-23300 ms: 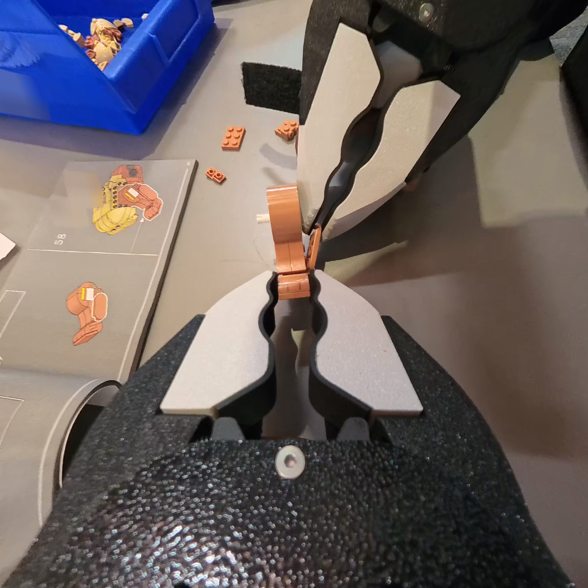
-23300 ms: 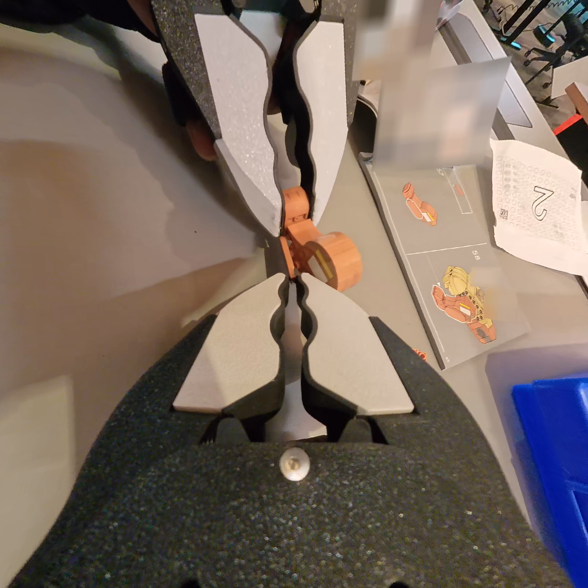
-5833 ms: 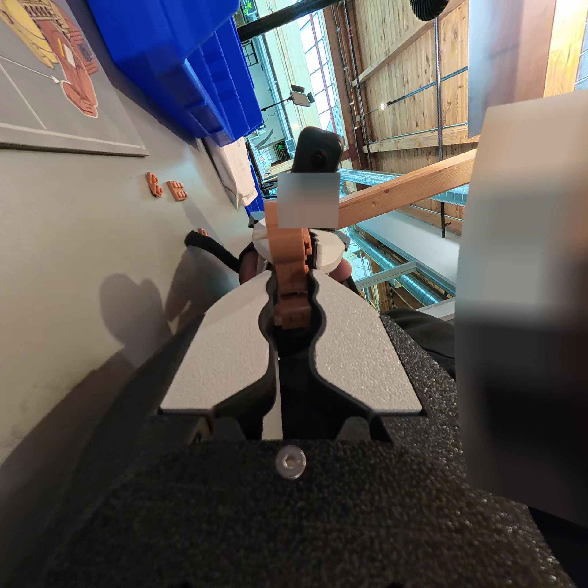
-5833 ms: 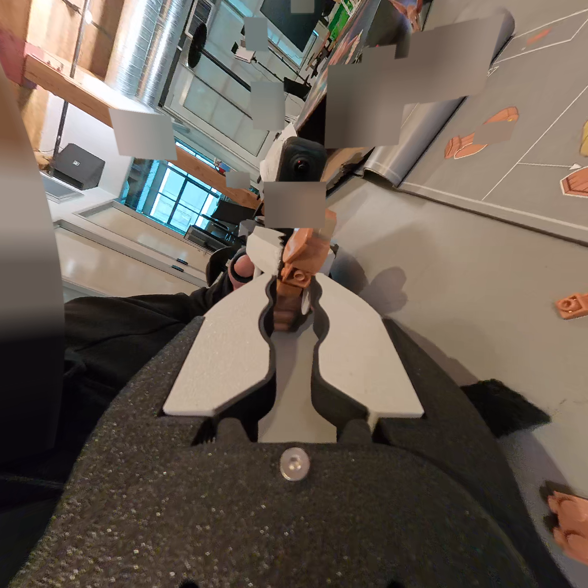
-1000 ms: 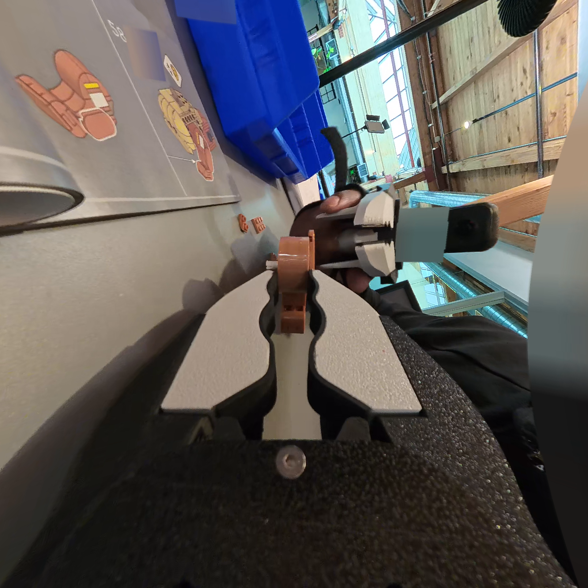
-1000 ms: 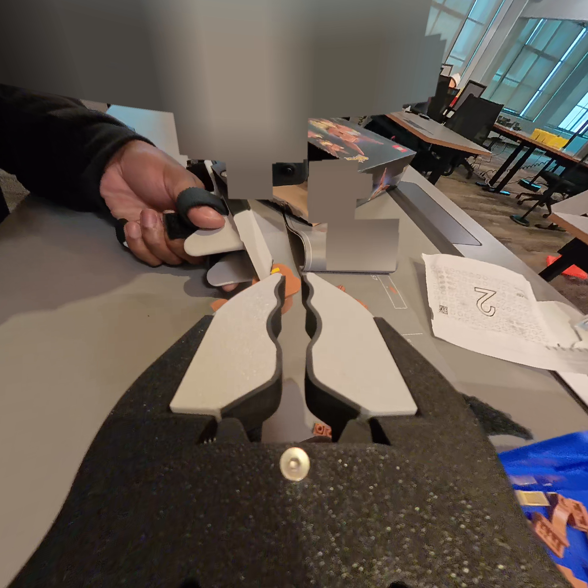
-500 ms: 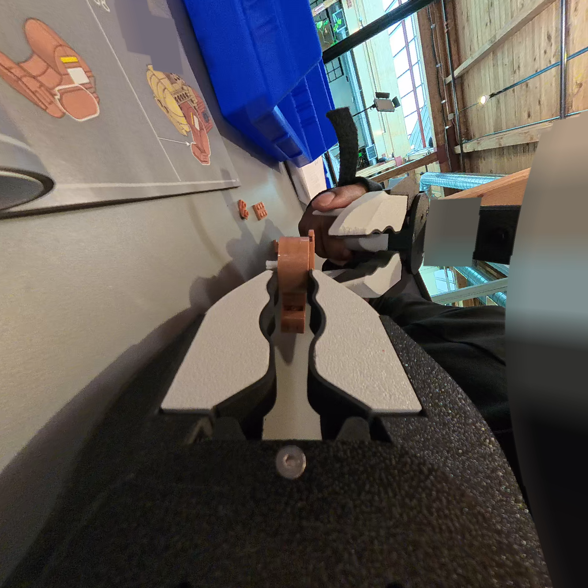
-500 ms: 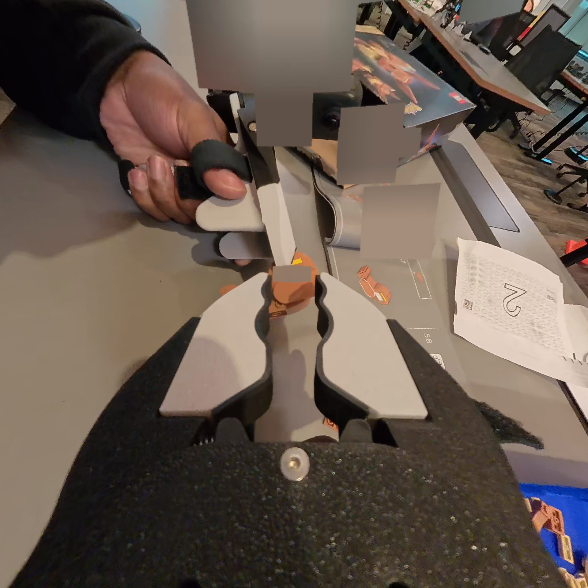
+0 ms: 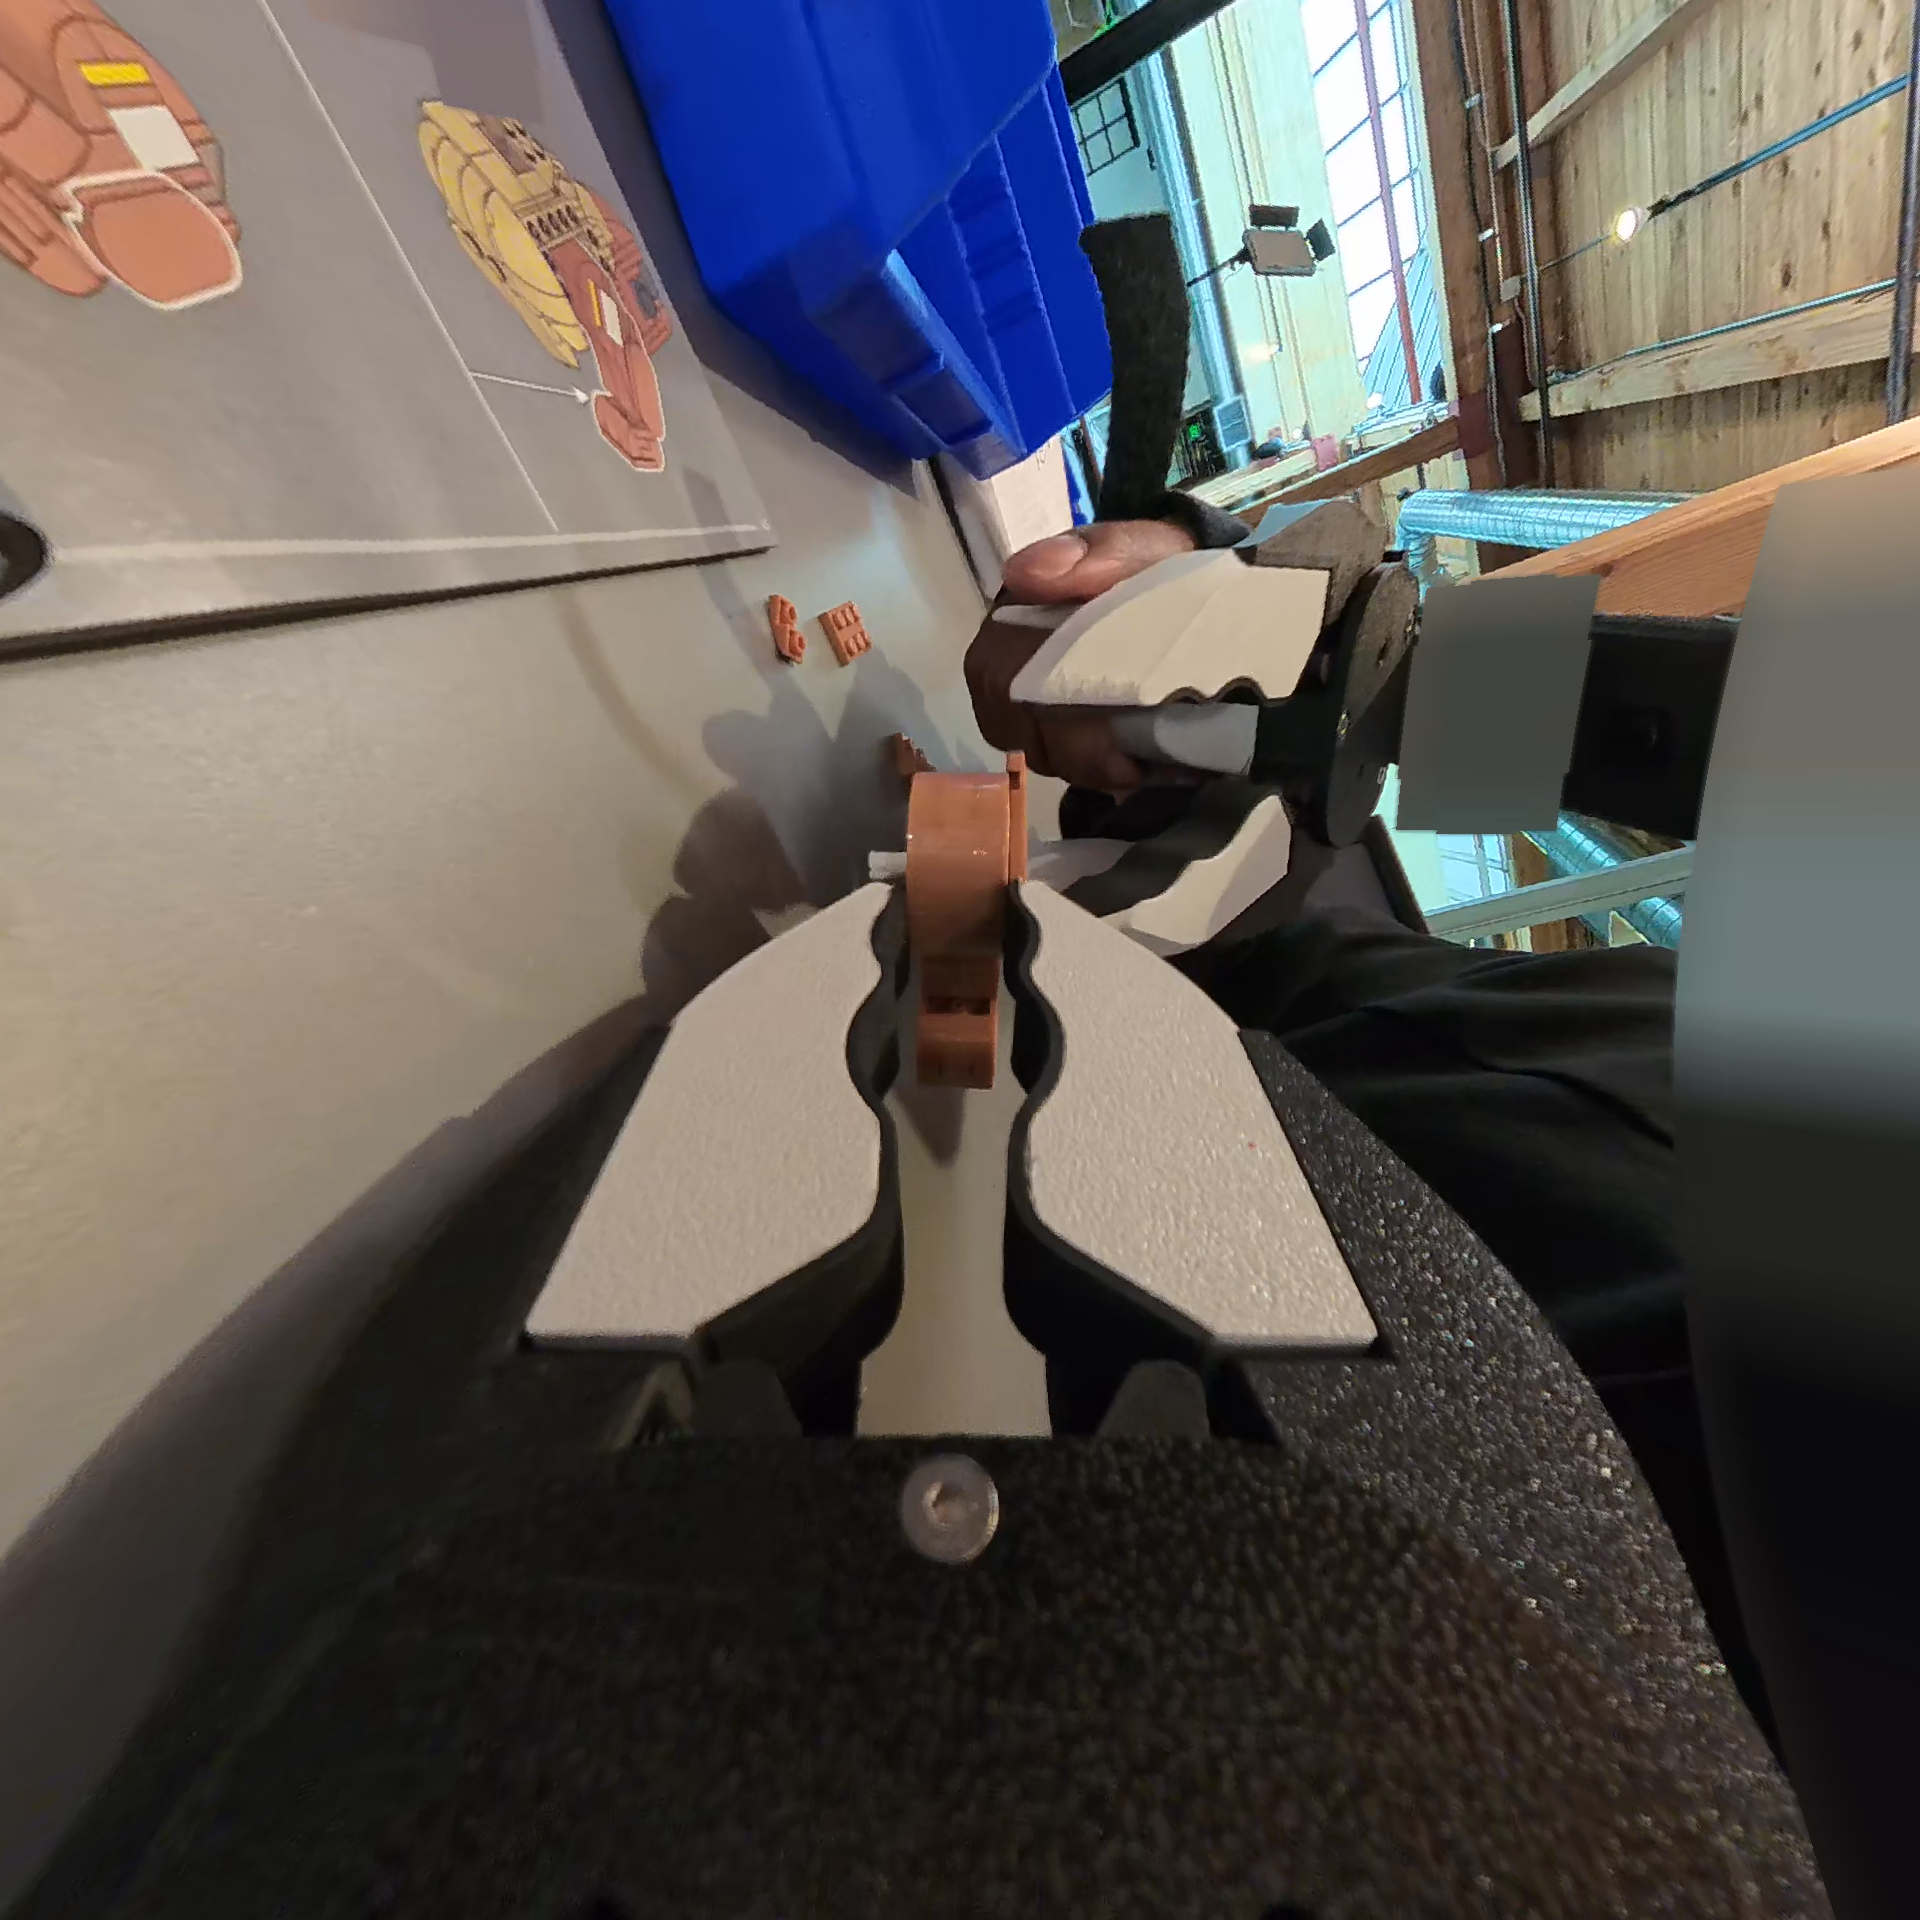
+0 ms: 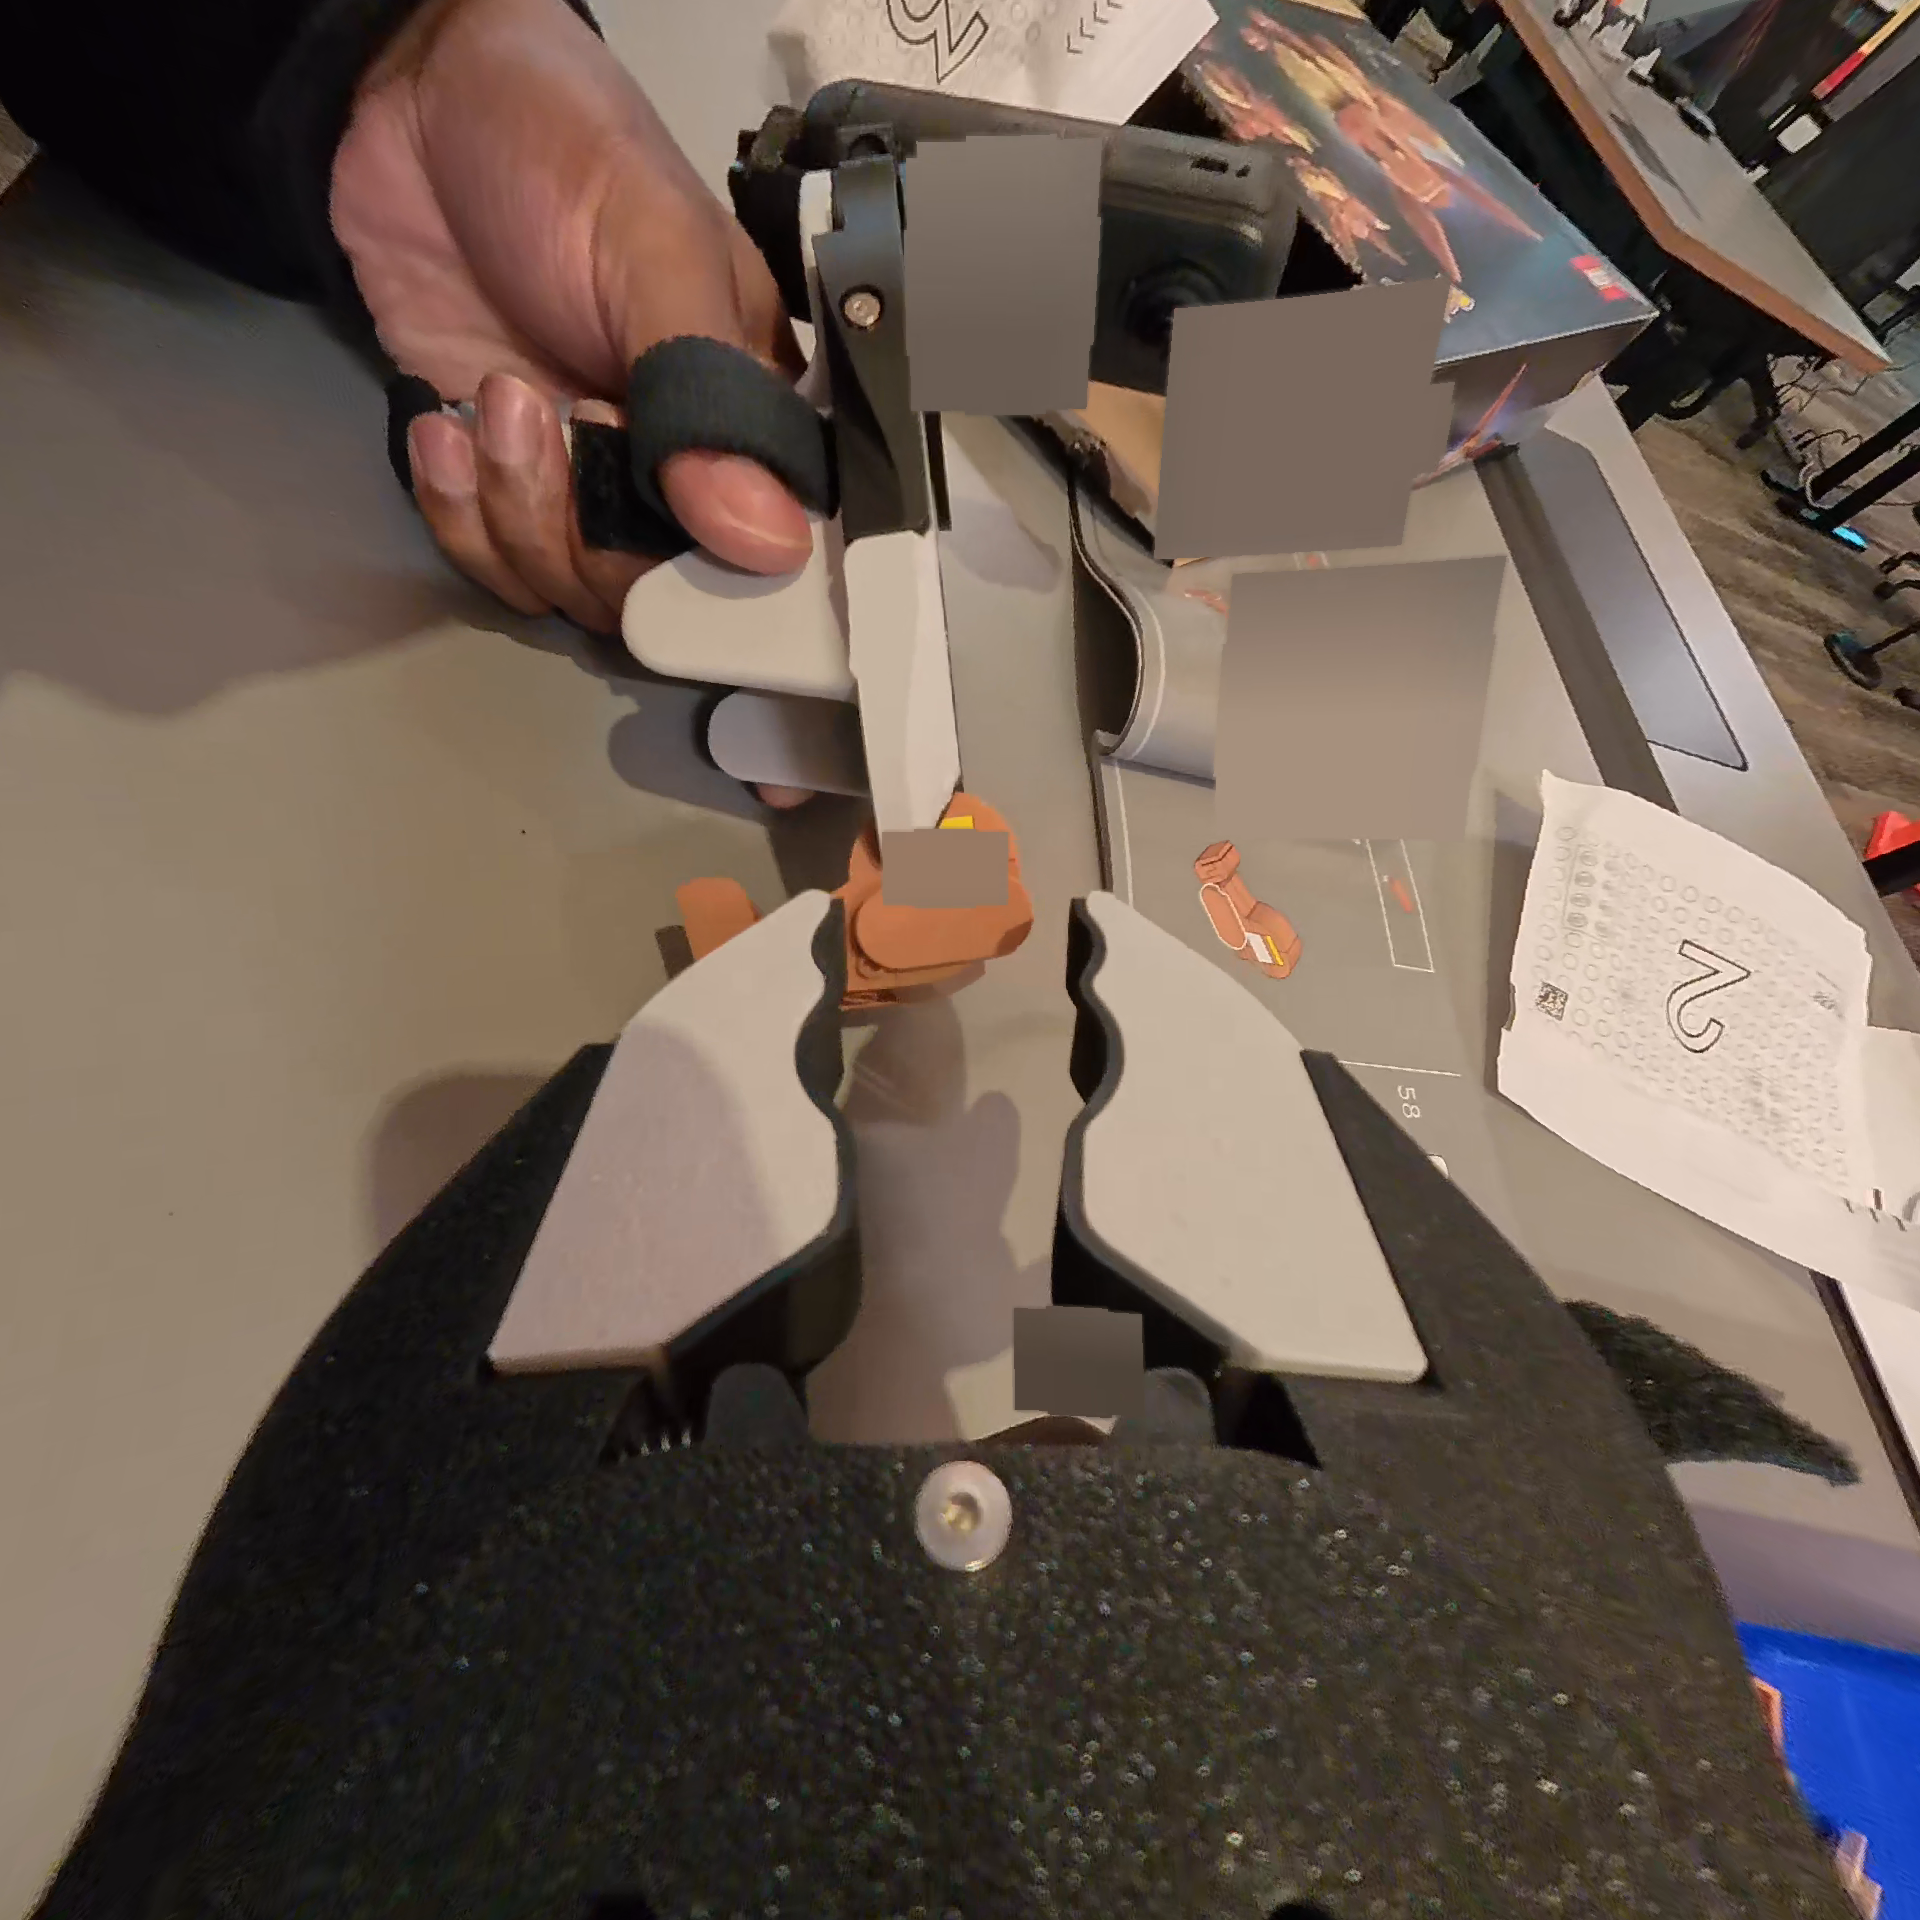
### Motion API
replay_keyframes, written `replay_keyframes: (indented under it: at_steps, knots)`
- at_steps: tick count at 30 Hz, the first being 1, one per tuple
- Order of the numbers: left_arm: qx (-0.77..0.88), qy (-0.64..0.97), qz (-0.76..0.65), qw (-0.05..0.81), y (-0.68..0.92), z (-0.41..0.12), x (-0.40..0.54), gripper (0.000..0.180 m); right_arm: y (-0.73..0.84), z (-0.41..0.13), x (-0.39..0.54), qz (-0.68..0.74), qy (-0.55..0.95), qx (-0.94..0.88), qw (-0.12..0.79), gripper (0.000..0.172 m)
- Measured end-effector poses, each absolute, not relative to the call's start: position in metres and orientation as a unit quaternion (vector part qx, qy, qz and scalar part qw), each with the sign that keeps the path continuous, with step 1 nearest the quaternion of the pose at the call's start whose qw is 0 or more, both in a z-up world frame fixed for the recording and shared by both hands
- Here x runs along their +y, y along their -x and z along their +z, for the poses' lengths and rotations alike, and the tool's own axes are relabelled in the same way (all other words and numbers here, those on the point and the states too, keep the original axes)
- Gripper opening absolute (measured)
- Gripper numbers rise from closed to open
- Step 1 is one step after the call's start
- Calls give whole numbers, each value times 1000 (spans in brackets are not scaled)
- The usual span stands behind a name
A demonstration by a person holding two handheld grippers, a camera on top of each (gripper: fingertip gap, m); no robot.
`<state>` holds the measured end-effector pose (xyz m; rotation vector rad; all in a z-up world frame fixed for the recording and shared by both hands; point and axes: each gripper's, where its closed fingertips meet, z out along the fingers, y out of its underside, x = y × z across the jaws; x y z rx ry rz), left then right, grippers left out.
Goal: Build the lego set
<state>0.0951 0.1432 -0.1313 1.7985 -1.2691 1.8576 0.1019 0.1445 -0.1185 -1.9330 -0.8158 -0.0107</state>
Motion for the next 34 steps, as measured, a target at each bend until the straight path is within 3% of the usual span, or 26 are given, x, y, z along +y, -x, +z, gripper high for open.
replay_keyframes:
  at_steps: [18,25,34]
  knots:
    - [-449,-615,637,124,-95,-131,143,16,-100,-115,142,25,796,-324,511,33]
    - [-393,-608,676,136,-100,-119,155,16,-107,-67,142,253,738,-145,608,33]
    - [-325,-594,714,177,-101,-104,158,16,-117,-31,132,491,595,-11,636,32]
